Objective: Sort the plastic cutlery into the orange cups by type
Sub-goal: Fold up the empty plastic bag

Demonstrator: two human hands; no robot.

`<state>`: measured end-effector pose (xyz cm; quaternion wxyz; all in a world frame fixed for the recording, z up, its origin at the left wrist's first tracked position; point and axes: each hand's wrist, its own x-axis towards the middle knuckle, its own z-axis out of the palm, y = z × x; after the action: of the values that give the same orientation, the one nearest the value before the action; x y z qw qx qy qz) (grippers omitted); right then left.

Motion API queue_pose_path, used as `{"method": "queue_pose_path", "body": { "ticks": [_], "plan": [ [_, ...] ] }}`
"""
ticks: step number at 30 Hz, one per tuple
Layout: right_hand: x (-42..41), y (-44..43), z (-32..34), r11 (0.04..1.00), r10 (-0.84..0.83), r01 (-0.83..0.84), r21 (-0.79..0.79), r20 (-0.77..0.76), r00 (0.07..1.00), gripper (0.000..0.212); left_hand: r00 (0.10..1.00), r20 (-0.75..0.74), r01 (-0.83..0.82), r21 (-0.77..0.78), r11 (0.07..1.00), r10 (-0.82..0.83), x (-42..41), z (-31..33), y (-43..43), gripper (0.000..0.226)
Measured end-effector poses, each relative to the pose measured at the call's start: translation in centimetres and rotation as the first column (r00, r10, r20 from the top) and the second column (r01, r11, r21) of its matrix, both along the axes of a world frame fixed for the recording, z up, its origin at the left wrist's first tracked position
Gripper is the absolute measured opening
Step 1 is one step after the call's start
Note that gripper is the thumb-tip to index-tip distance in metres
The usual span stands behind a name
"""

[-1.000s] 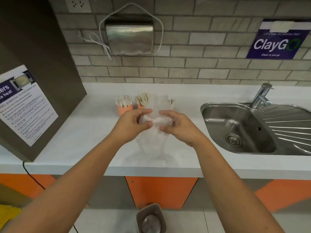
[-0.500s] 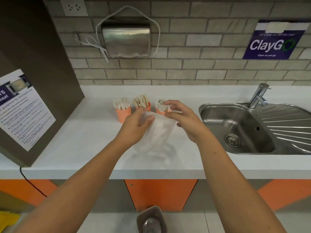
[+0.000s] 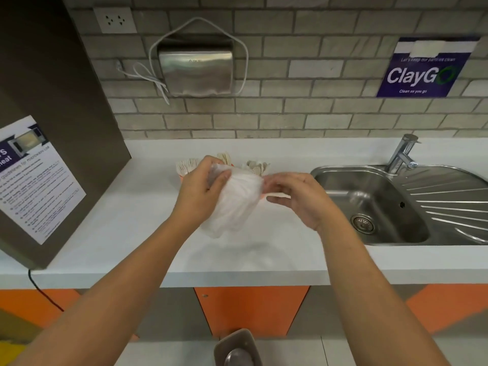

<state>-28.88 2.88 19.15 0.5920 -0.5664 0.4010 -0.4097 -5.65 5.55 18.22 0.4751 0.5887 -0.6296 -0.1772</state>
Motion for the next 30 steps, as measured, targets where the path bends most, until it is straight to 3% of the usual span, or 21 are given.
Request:
{"method": "queue_pose_path", "body": {
  "ticks": [2,4,7,10,12,15,21,26,30],
  "plan": [
    [2.3,0.4,-0.7,0.981,-0.181,0.172,0.087,0.103,0.978,0.035,0.998,-0.004,-0.064,-0.049,0.997,0.064,-0.9,-0.1,-0.1,0.019],
    [5.1,1.1,-1.4,0.968,-0.225,0.219,0.123,0.039,0.974,0.047,0.998,-0.016,-0.065,-0.121,0.99,0.064,-2.4,-0.5,0.0,0.014],
    [7.5,1.8,-2.3,0.911,-0.411,0.406,-0.072,-0.096,0.906,0.03,0.99,-0.133,-0.06,-0.179,0.982,0.037,-4.6,-1.2,0.2,0.014],
    [7.6,1.6,-2.5,0.782,-0.595,0.55,-0.293,-0.092,0.798,0.03,0.95,-0.302,-0.099,-0.053,0.994,0.078,-5.9,-2.0,0.1,0.035],
    [7.5,1.3,-2.5,0.741,-0.621,0.527,-0.416,-0.124,0.774,0.029,0.948,-0.312,-0.071,-0.003,0.997,0.067,-6.4,-3.1,0.1,0.042],
    [7.1,0.8,-2.9,0.731,-0.622,0.469,-0.496,-0.203,0.756,0.027,0.96,-0.254,-0.127,-0.032,0.991,0.115,-6.5,-4.0,0.1,0.032],
    [6.6,0.8,-3.9,0.752,-0.608,0.481,-0.451,-0.192,0.77,0.025,0.972,-0.188,-0.158,-0.068,0.985,0.143,-6.5,-3.9,0.1,0.031],
    [6.0,0.9,-4.2,0.771,-0.59,0.47,-0.429,-0.206,0.781,0.026,0.969,-0.171,-0.172,0.052,0.984,0.179,-6.6,-4.3,0.4,0.047],
    [5.6,1.4,-5.2,0.765,-0.604,0.49,-0.418,-0.202,0.771,0.027,0.957,-0.123,-0.267,-0.028,0.963,0.262,-7.0,-4.5,0.5,0.049]
  ]
}}
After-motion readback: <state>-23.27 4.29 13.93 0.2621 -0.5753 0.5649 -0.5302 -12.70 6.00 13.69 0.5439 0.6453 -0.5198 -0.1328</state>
